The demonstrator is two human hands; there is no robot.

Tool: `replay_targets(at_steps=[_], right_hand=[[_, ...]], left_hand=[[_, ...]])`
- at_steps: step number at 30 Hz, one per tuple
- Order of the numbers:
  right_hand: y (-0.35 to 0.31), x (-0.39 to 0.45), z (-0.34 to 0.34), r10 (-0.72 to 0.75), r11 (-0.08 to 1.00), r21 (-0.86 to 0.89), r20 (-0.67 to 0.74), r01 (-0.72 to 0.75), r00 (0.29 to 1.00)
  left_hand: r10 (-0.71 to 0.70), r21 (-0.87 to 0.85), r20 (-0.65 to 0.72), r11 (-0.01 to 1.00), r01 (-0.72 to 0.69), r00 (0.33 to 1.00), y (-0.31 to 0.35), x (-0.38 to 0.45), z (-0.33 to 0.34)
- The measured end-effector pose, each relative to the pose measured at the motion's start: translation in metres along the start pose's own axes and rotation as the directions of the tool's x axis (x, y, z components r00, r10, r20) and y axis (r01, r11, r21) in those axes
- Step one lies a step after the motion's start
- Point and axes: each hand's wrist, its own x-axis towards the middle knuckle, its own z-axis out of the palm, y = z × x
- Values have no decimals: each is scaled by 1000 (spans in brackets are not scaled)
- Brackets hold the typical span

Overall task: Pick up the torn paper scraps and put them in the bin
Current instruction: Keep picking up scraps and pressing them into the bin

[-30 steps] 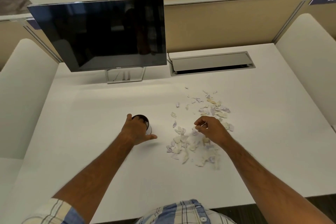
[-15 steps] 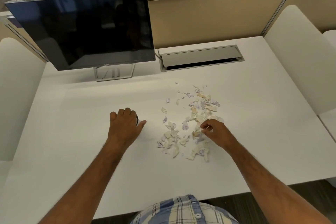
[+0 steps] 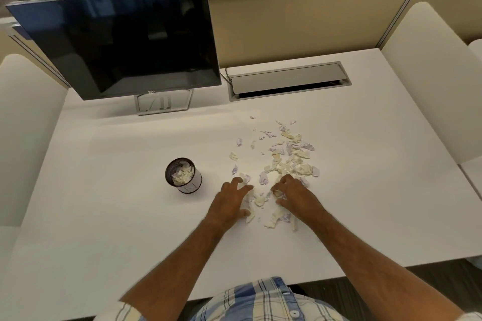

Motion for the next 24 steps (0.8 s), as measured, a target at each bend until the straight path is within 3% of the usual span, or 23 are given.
replay_targets(at_steps=[7, 11, 18, 24], right_hand=[[2, 4, 8, -110, 986, -125, -21, 107, 994], [1, 11, 6, -113, 981, -158, 30, 116, 993], [-8, 17, -6, -17, 999, -36, 80, 20, 997], [-14, 9, -28, -15, 982, 184, -103, 34, 995]], left_hand=[[17, -77, -126, 997, -26, 992, 0, -1, 19], [-9, -92, -126, 996, -2, 992, 3, 2, 22], [-147, -341, -99, 934, 105, 984, 1, 2, 18], [-238, -475, -212, 873, 113, 948, -12, -4, -13]])
